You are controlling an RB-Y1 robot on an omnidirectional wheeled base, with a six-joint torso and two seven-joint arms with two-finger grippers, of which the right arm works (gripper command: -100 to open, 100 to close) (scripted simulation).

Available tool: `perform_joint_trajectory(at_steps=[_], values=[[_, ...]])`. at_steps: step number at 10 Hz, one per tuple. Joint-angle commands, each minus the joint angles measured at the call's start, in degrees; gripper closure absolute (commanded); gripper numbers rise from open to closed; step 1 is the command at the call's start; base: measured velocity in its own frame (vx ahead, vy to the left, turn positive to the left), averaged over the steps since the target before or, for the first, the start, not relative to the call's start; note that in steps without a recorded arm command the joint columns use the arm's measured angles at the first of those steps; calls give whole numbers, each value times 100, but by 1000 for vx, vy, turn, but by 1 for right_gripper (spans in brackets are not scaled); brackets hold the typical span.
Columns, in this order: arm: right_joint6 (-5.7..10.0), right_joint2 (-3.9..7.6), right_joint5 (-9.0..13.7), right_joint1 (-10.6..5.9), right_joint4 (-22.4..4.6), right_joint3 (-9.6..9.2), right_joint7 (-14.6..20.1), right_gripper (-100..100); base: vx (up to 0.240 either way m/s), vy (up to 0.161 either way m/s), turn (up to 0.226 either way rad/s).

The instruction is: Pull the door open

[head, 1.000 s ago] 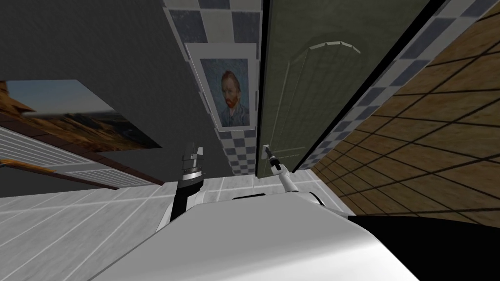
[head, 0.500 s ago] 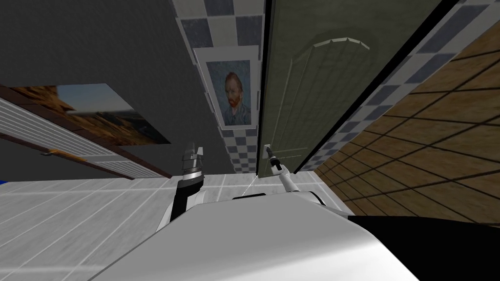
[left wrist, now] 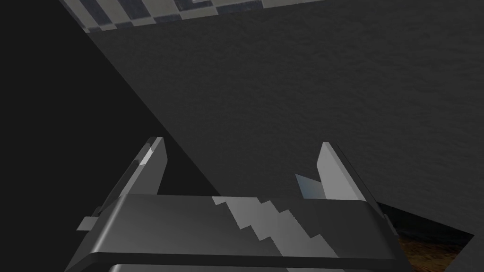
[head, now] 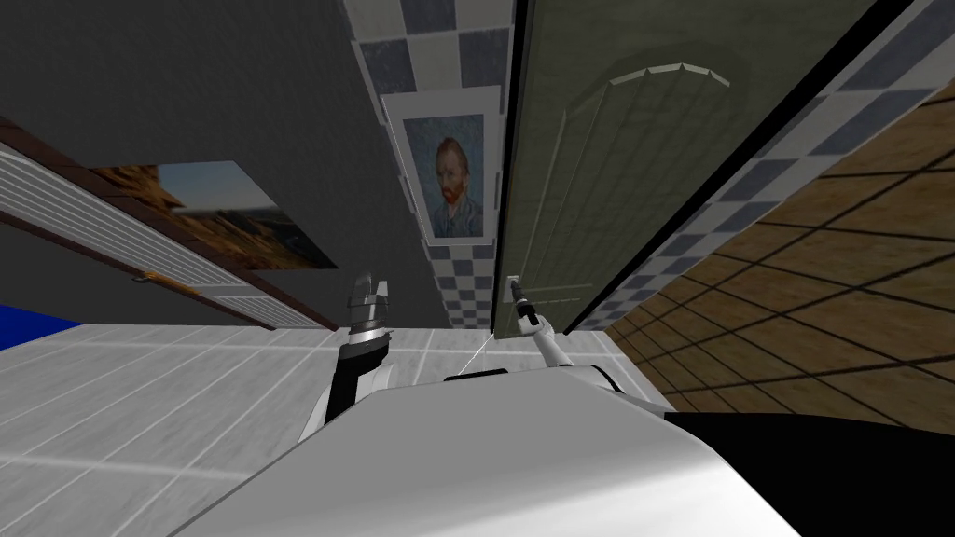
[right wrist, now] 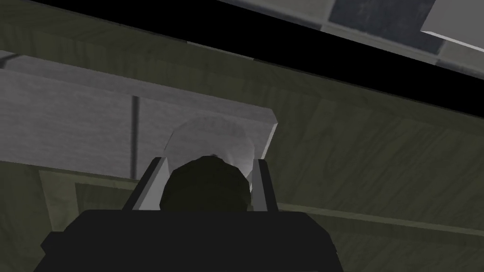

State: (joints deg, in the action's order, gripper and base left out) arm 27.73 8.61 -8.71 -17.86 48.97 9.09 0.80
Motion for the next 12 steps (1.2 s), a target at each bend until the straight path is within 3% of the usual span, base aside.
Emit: perform_joint_trajectory(at_steps=[1,2,3,4,6,7,8,9,10,11,12], values=[[98,-3,244,-111,-109,-111,286,100,-71,-42,103],[98,-3,244,-111,-109,-111,330,100,-54,-24,74],[99,35,457,-124,-139,-156,524,100,-54,-30,146],[99,35,457,-124,-139,-156,569,100,-42,-23,58],[100,110,860,-149,-198,-245,944,100,-64,-37,116],[100,110,883,-149,-198,-245,1049,100,-59,-46,105],[100,147,1096,-161,-227,-289,1239,100,-57,-35,107],[100,147,1096,-161,-227,-289,1288,100,-47,-27,70],[100,184,1309,-174,-257,-333,1506,100,-58,-25,128],[100,184,1309,-174,-257,-333,1528,100,-48,-11,97],[101,221,1522,-186,-287,-377,1763,100,-44,-9,119]])
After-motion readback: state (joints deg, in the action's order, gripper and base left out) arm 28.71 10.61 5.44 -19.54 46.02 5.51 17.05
